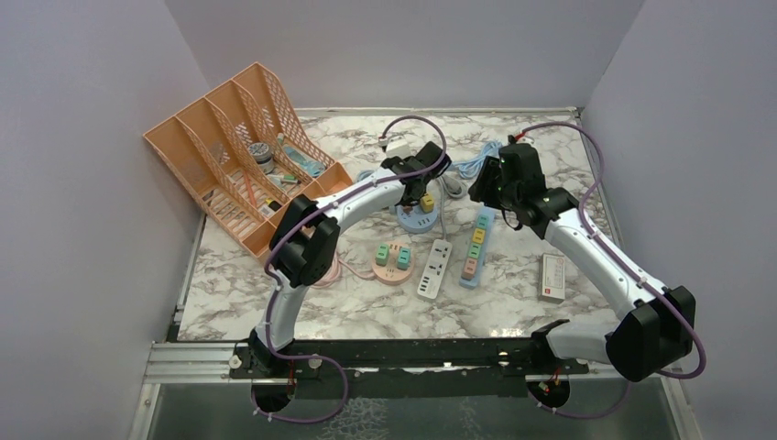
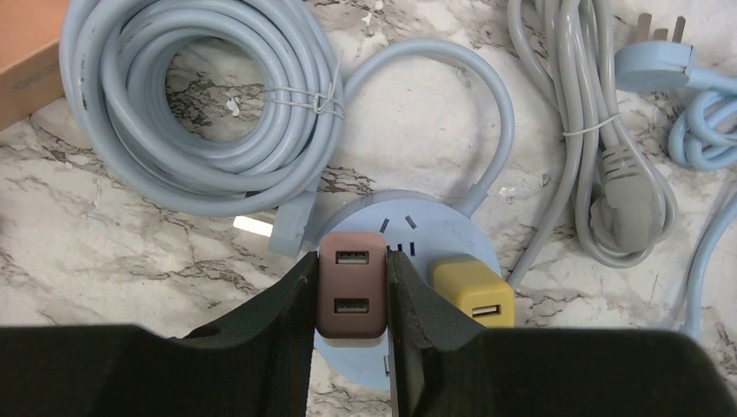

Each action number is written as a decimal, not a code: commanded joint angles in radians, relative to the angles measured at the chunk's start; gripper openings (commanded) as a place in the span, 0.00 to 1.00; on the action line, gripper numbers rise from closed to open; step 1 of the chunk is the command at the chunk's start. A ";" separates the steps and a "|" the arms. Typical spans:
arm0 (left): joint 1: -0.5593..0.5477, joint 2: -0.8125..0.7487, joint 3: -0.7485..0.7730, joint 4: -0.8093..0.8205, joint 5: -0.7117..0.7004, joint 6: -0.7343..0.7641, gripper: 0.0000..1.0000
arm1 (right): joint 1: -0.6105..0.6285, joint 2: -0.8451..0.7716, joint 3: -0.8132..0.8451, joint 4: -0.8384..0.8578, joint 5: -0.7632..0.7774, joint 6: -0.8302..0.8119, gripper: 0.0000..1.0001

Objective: Insert the plug

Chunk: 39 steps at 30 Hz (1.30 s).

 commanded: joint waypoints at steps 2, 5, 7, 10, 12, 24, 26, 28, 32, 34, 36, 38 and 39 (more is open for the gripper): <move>-0.068 0.019 -0.055 -0.115 -0.002 -0.107 0.00 | -0.001 0.015 -0.013 0.026 -0.006 -0.008 0.48; -0.094 -0.002 -0.068 -0.118 -0.062 -0.143 0.00 | 0.001 0.016 -0.017 0.026 -0.013 -0.007 0.47; -0.101 -0.012 -0.081 -0.120 -0.085 -0.157 0.00 | 0.000 0.016 -0.020 0.025 -0.015 -0.007 0.47; -0.107 -0.020 -0.097 -0.120 -0.110 -0.180 0.00 | 0.002 0.014 -0.024 0.023 -0.017 -0.006 0.47; -0.114 -0.020 -0.106 -0.120 -0.120 -0.194 0.00 | 0.001 0.016 -0.027 0.024 -0.019 -0.005 0.47; -0.165 0.045 -0.060 -0.132 -0.222 -0.168 0.00 | 0.009 0.011 -0.033 0.019 -0.011 0.000 0.47; -0.173 0.057 -0.056 -0.134 -0.233 -0.165 0.00 | 0.010 0.015 -0.031 0.016 -0.005 0.002 0.47; -0.182 0.076 -0.047 -0.135 -0.230 -0.155 0.00 | 0.012 0.015 -0.030 0.011 0.004 0.007 0.47; -0.189 0.111 -0.040 -0.139 -0.237 -0.155 0.00 | 0.015 0.016 -0.018 -0.035 0.076 0.042 0.46; -0.188 0.127 -0.039 -0.142 -0.228 -0.160 0.00 | 0.015 0.011 -0.012 -0.069 0.124 0.064 0.46; -0.189 0.138 -0.038 -0.141 -0.210 -0.157 0.00 | 0.015 0.007 -0.007 -0.085 0.156 0.077 0.46; -0.188 0.147 -0.036 -0.141 -0.196 -0.152 0.00 | 0.016 0.005 -0.002 -0.100 0.174 0.089 0.46; -0.188 0.151 -0.039 -0.141 -0.194 -0.152 0.00 | 0.017 0.005 -0.001 -0.108 0.188 0.095 0.46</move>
